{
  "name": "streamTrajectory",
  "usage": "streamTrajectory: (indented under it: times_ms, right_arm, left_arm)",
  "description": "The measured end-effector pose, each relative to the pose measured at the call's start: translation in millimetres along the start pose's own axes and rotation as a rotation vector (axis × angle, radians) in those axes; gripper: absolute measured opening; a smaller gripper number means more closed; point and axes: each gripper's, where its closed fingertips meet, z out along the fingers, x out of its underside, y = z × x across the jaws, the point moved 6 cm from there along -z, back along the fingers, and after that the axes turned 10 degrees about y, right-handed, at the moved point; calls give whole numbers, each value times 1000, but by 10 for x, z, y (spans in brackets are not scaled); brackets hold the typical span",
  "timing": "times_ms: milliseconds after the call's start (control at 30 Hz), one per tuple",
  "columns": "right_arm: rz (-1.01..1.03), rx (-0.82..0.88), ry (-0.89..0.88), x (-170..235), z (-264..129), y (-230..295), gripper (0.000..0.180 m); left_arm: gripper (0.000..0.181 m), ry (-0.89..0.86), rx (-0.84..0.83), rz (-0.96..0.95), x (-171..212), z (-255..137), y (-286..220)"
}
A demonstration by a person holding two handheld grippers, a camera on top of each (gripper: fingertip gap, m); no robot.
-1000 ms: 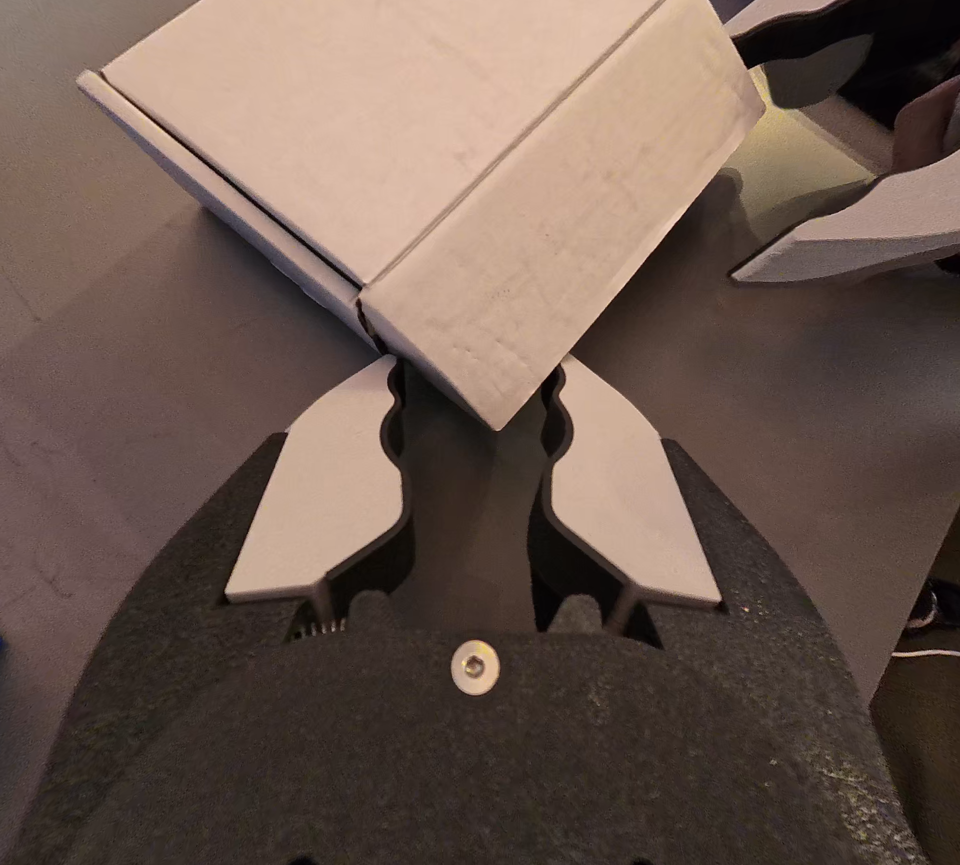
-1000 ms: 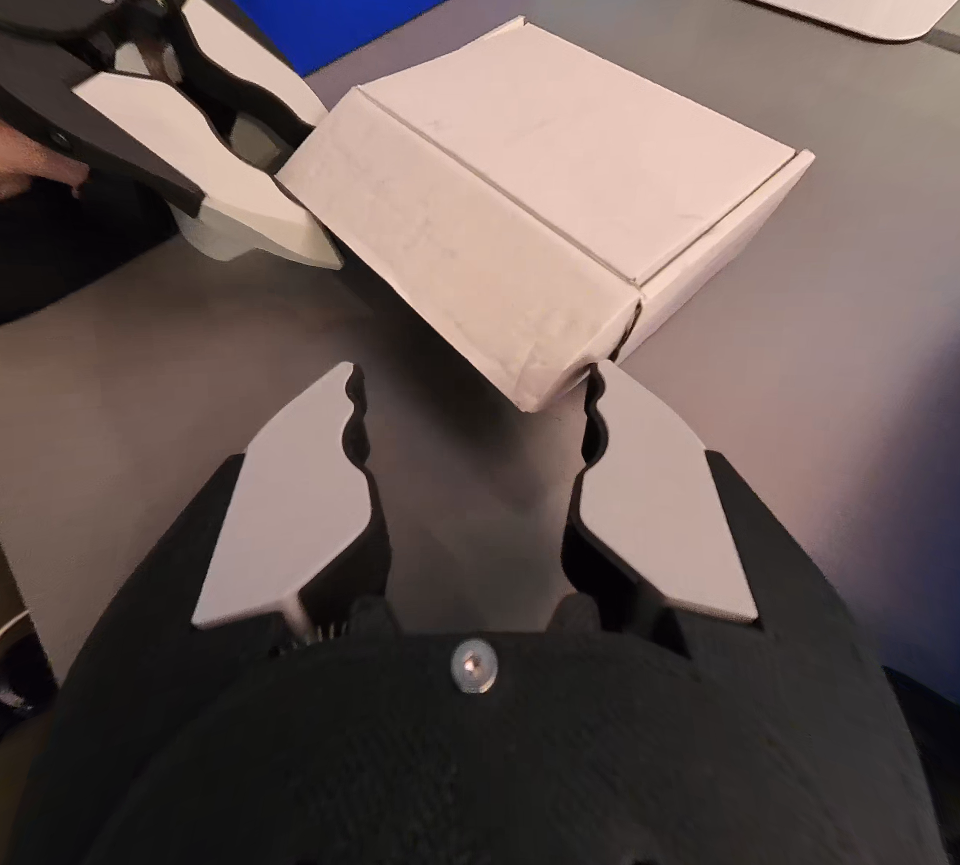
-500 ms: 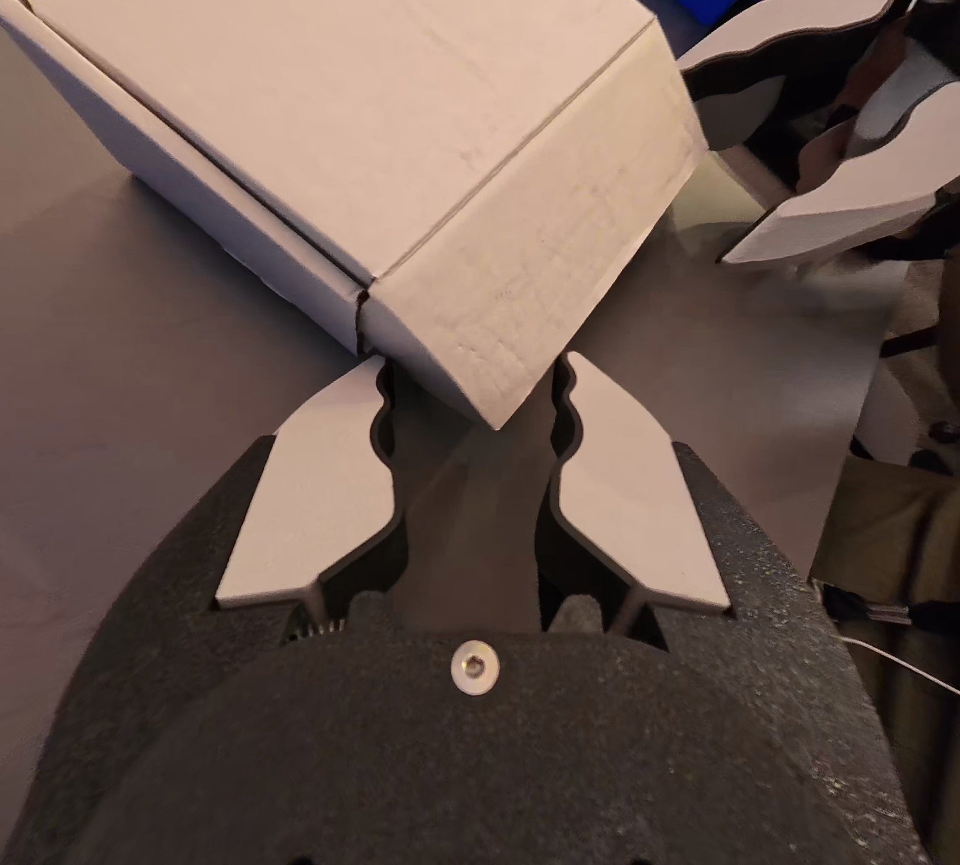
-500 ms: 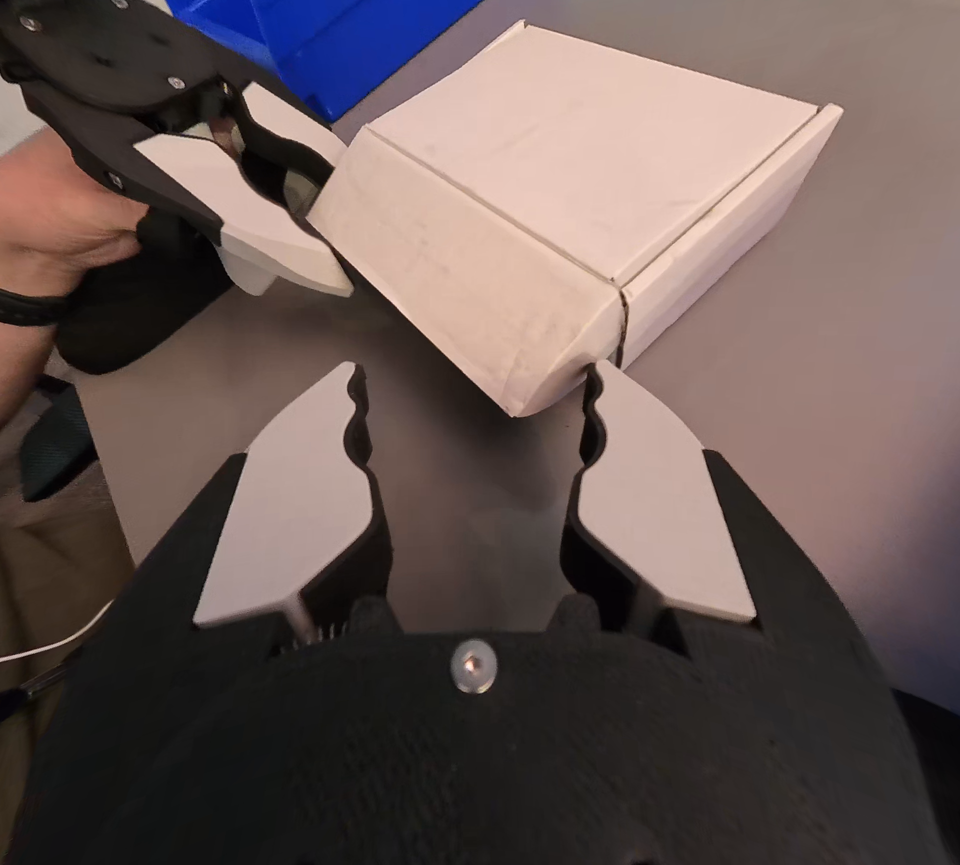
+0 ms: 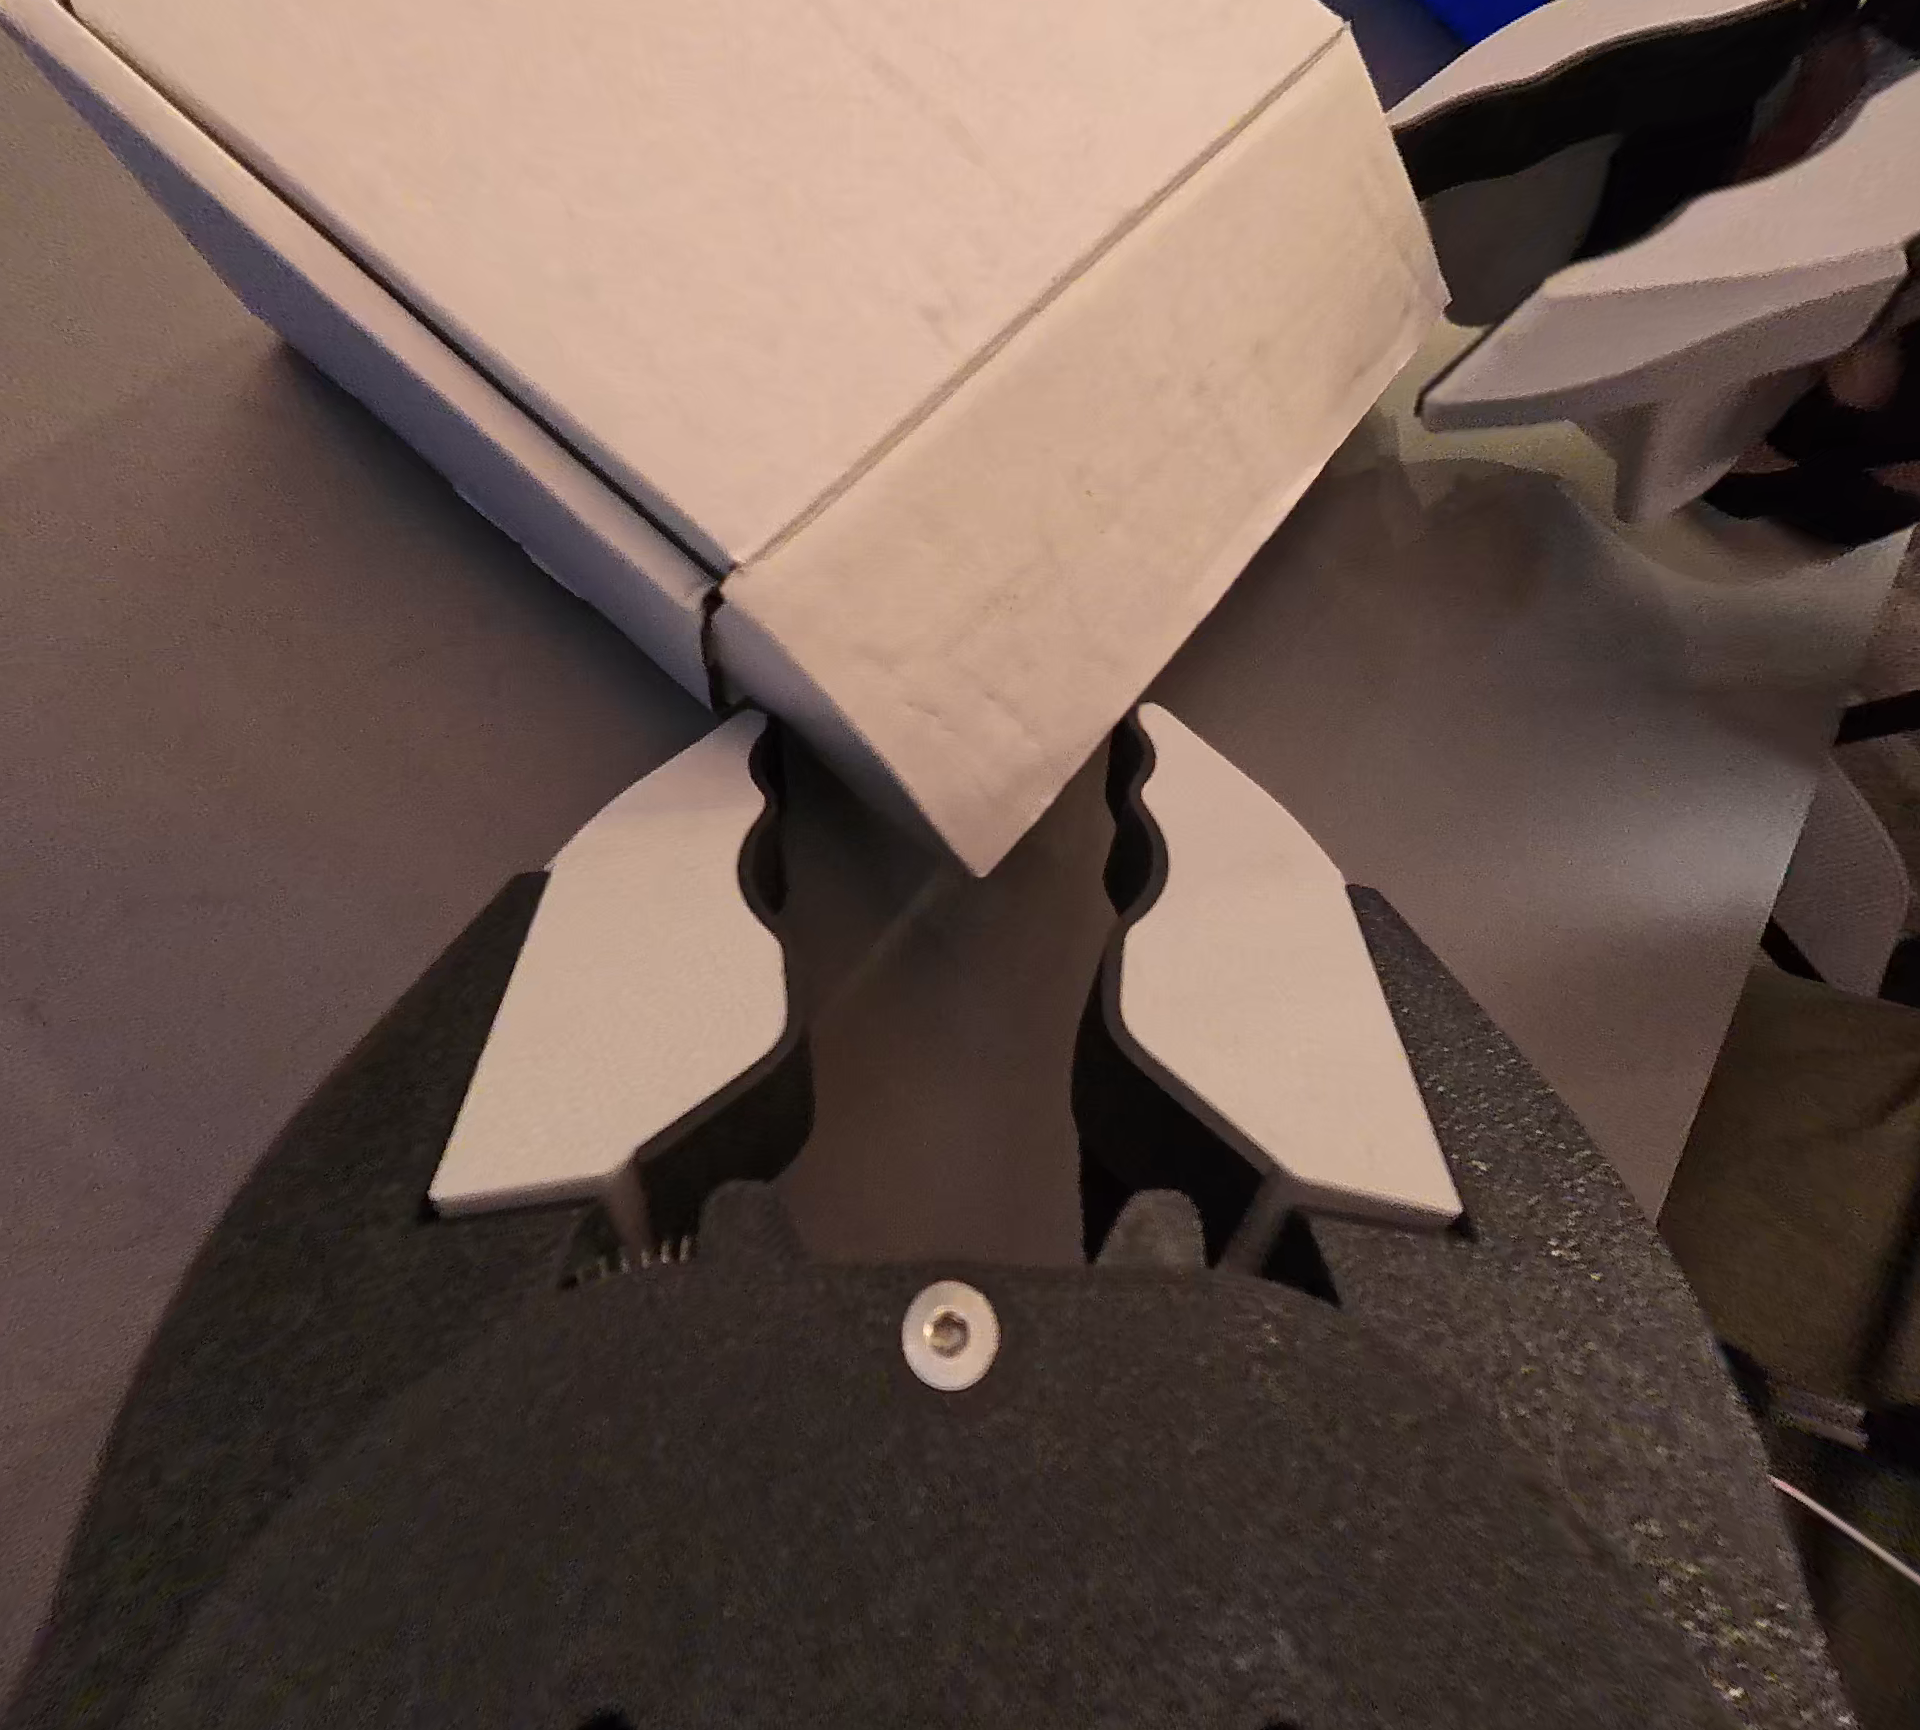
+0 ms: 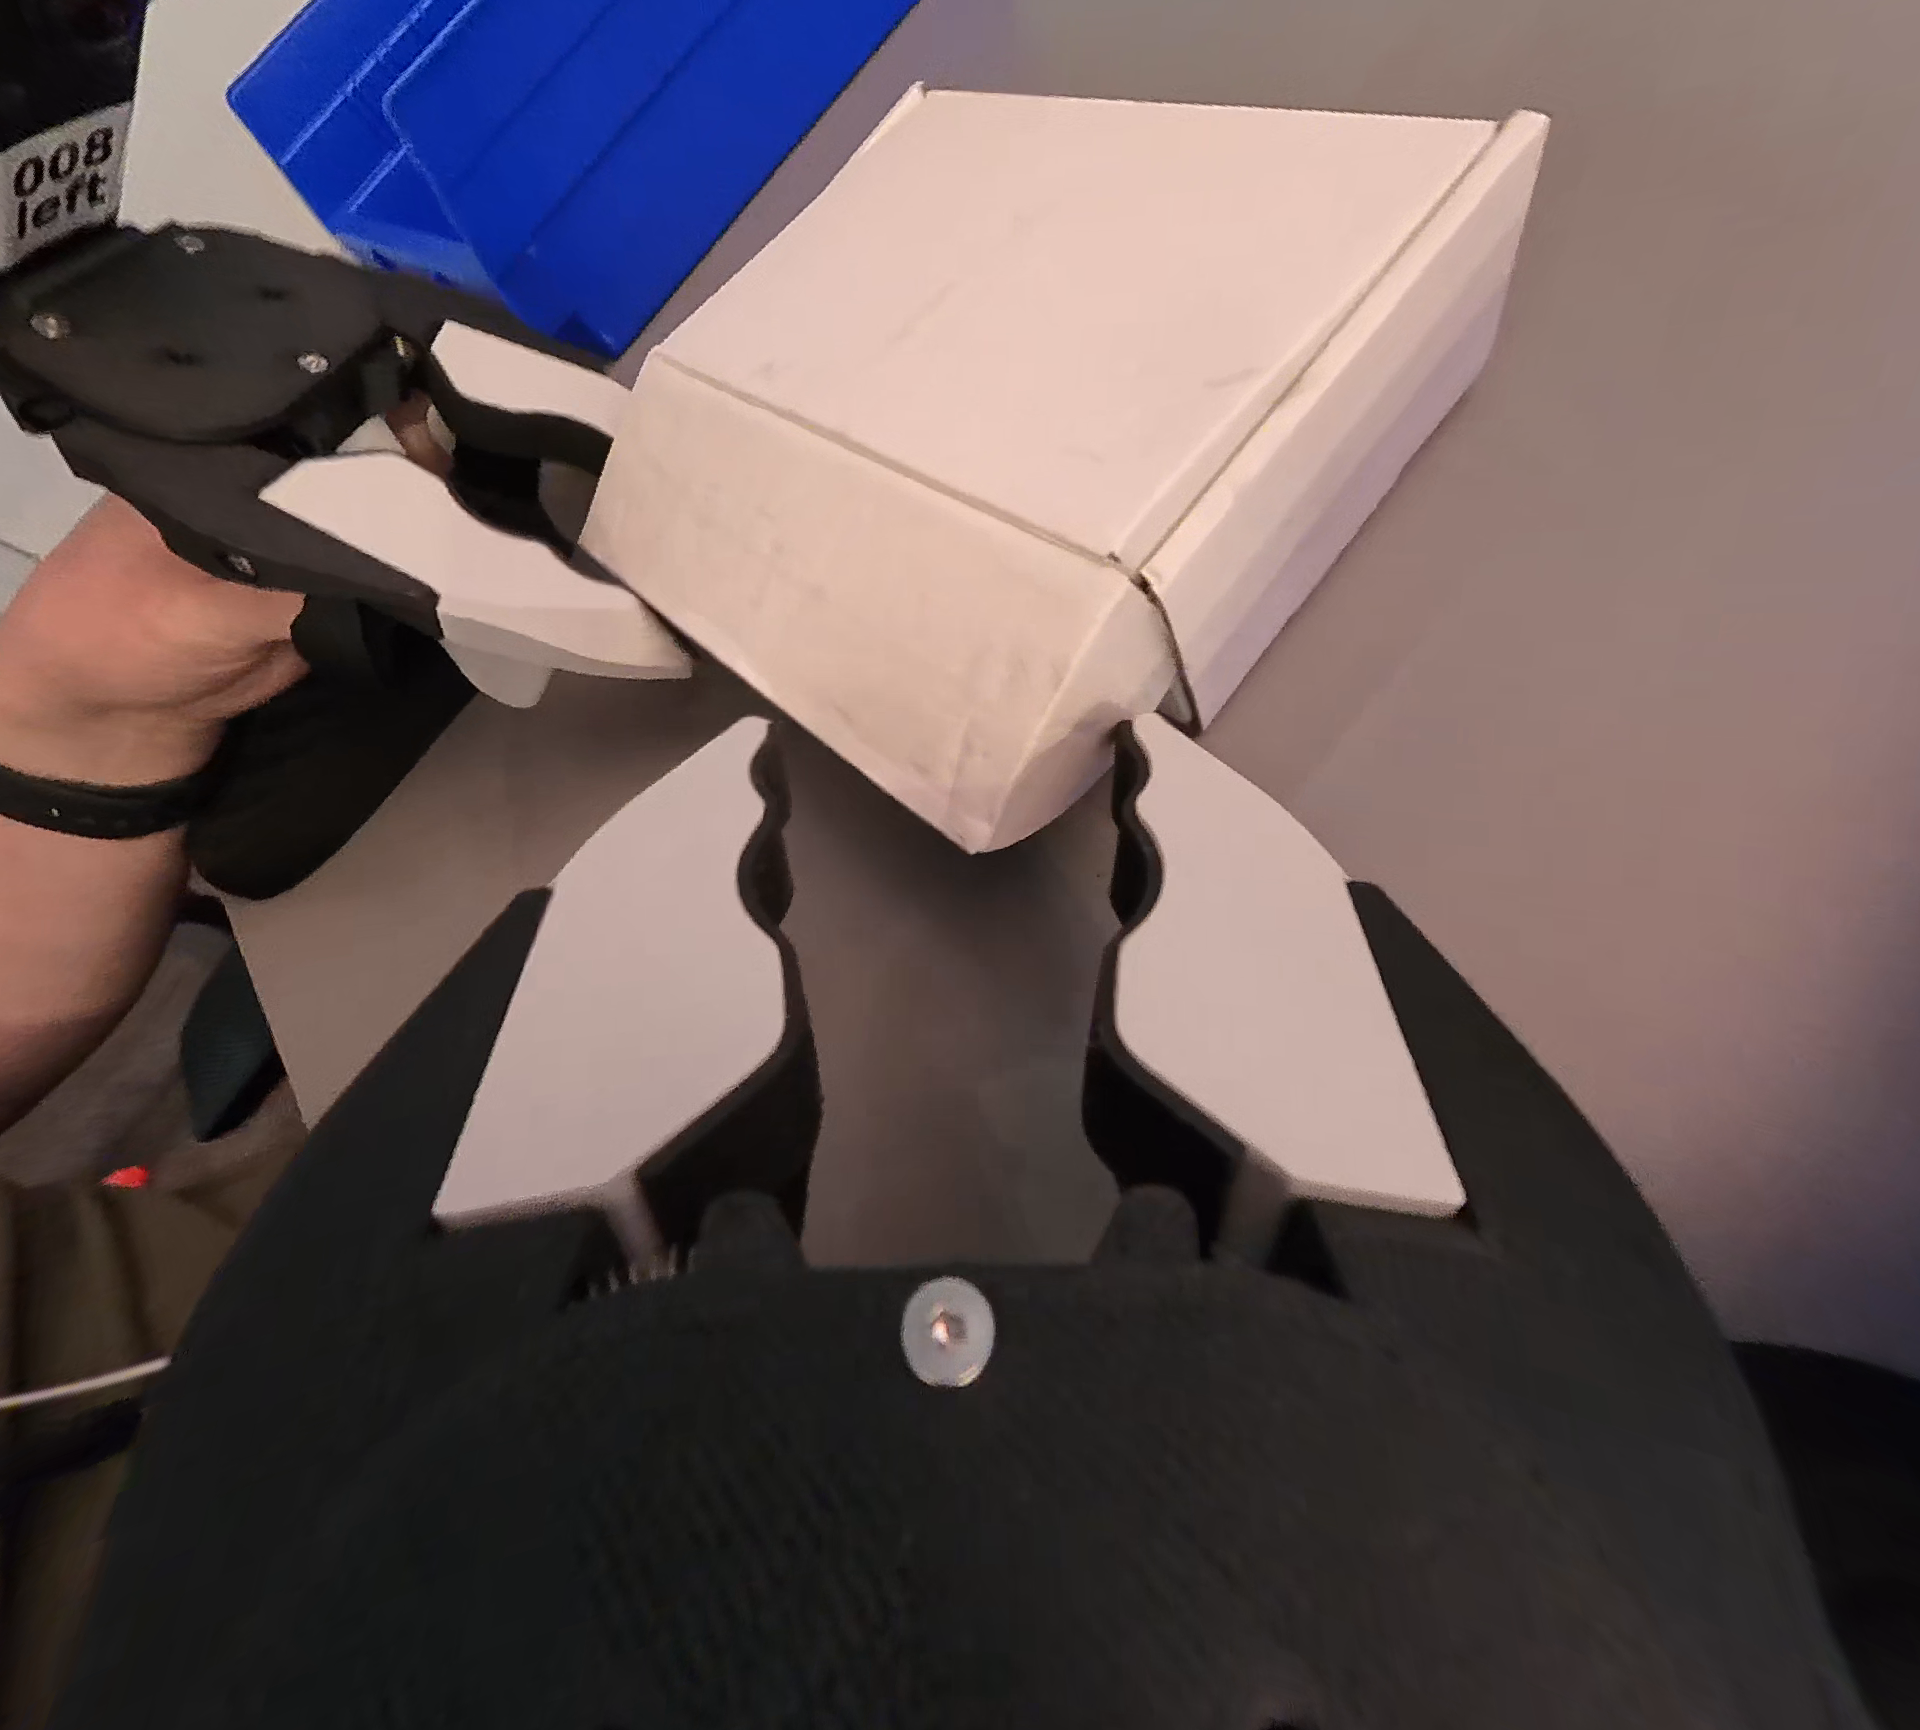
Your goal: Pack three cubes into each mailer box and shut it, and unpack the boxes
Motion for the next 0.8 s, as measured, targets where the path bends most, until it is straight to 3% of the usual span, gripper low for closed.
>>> streamTrajectory:
  times_ms: [233, 800]
  right_arm:
    - [141, -67, -29, -30, -4, -140, 40]
    - [127, -27, 44, -77, 78, -272, 41]
  left_arm:
    - [60, -6, 22, -31, -9, 0, 26]
    - [57, 31, 3, -47, -84, 89, 72]
